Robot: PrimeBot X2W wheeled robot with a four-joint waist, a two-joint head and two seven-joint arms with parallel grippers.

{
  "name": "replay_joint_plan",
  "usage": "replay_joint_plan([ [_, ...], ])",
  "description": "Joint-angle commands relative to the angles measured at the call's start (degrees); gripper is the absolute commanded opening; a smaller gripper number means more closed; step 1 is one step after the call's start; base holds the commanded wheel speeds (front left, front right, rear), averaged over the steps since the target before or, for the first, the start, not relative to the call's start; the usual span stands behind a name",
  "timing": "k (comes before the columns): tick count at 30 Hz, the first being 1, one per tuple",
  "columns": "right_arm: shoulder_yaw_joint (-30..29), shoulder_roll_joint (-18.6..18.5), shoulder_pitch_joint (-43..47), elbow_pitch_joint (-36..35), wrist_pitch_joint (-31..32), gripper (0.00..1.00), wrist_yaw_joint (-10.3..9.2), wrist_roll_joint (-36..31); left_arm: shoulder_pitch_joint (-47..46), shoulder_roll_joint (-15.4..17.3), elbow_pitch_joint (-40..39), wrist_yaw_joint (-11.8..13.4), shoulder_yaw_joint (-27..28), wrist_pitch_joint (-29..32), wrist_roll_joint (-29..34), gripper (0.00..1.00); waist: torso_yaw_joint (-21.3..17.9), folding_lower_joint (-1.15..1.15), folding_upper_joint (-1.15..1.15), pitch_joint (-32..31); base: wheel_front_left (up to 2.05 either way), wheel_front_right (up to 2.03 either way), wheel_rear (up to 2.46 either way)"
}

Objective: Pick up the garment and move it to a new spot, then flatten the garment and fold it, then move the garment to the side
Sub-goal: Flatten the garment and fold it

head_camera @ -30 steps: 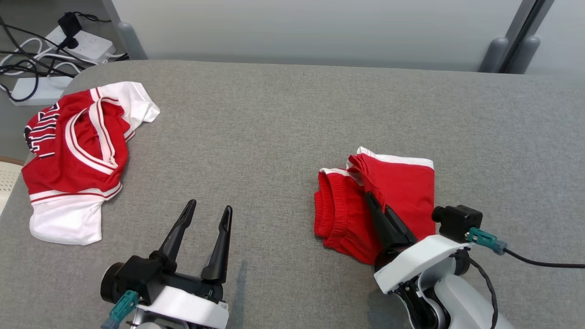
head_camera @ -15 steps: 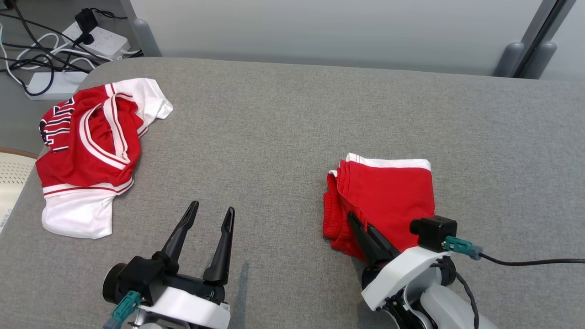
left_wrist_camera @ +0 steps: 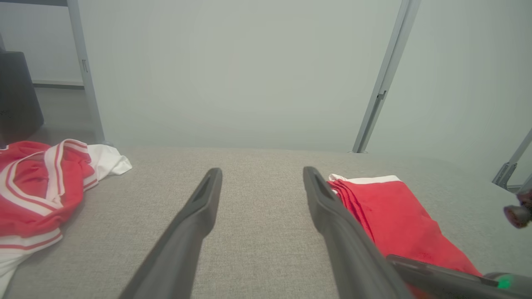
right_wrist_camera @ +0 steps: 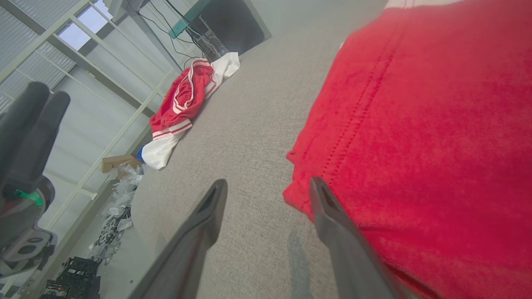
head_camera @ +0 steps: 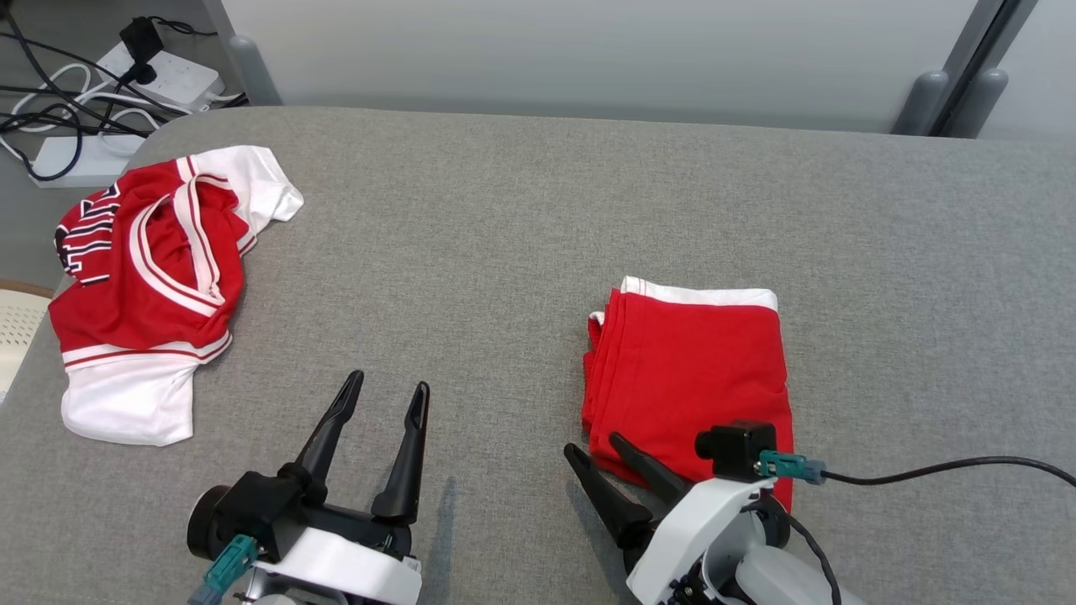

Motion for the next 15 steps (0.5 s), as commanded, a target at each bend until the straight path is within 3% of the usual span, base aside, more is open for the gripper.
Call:
replay_joint_plan([
  [1,0.9,0.7,-1.6,-1.5,-0.5,1.00,0.00,0.4,-0.7,0.3,-1.3,-0.1,2.0,-0.3,-0.3,1.00,-0.2,0.00,0.00,0.0,0.00,0.00,0.00],
  [8,-1.5,0.7,-3.7,-0.4,-3.7,1.00,0.00,-3.4,-0.9,0.3,-2.5,0.5,3.5,-0.3,-0.2,1.00,-1.7,0.00,0.00,-0.3,0.00,0.00,0.00],
  [15,-14.6,0.7,-2.6,-0.8,-4.4,1.00,0.00,-16.7,0.1,0.3,-5.4,2.9,5.7,-0.3,-0.4,1.00,-4.4,0.00,0.00,-0.7,0.00,0.00,0.00],
])
